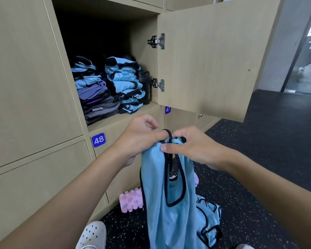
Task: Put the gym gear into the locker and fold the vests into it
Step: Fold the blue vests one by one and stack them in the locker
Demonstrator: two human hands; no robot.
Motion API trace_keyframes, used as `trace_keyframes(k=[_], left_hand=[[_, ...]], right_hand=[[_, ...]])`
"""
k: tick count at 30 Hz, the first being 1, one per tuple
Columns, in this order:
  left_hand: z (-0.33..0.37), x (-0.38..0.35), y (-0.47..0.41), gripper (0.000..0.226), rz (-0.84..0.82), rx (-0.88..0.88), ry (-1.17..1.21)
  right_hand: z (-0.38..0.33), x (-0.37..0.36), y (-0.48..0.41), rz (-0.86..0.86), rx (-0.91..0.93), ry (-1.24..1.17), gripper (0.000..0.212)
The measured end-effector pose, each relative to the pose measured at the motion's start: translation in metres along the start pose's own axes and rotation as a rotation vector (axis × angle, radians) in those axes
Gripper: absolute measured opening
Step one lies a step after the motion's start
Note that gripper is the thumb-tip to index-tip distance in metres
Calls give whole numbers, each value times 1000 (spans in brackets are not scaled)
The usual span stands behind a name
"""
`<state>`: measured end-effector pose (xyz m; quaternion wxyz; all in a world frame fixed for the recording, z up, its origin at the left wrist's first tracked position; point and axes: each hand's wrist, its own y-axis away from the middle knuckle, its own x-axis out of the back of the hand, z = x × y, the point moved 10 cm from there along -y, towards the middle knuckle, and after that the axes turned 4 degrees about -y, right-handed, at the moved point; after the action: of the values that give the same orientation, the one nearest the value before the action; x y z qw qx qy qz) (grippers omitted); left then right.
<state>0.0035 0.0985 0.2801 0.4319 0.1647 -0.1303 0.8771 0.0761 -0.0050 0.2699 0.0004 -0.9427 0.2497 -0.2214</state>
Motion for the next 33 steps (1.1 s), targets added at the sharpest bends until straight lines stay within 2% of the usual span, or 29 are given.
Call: trace_keyframes(k=[4, 6, 10, 14, 16, 19, 23, 28, 29, 33], left_hand=[[-1, -10, 5, 35, -196, 8, 36], [4, -10, 9, 35, -243, -56, -20], [15, 4, 6, 20, -109, -171, -40], [29, 10, 7, 8, 9, -308, -107], [34, 7, 9, 7, 11, -345, -95], [39, 4, 11, 11, -2, -378, -83], [40, 2, 12, 9, -30, -384, -81], [32, 4, 9, 7, -110, -336, -165], [32, 6, 9, 3, -96, -349, -211], [34, 13, 10, 16, -16, -400, -284]], right_hand=[[2, 13, -2, 60, 0, -46, 36], [6, 23, -1, 80, -26, -97, 28], [11, 40, 2, 164, -73, -122, 15], [0, 61, 7, 330, 16, -106, 37], [-13, 57, 10, 282, 88, -94, 36], [-19, 44, 9, 174, 122, 51, 30], [-14, 42, 7, 175, 83, 107, 2], [-16, 56, 10, 243, 98, 140, 13], [-16, 58, 11, 244, 100, 144, 13], [-16, 60, 11, 240, 99, 132, 15]])
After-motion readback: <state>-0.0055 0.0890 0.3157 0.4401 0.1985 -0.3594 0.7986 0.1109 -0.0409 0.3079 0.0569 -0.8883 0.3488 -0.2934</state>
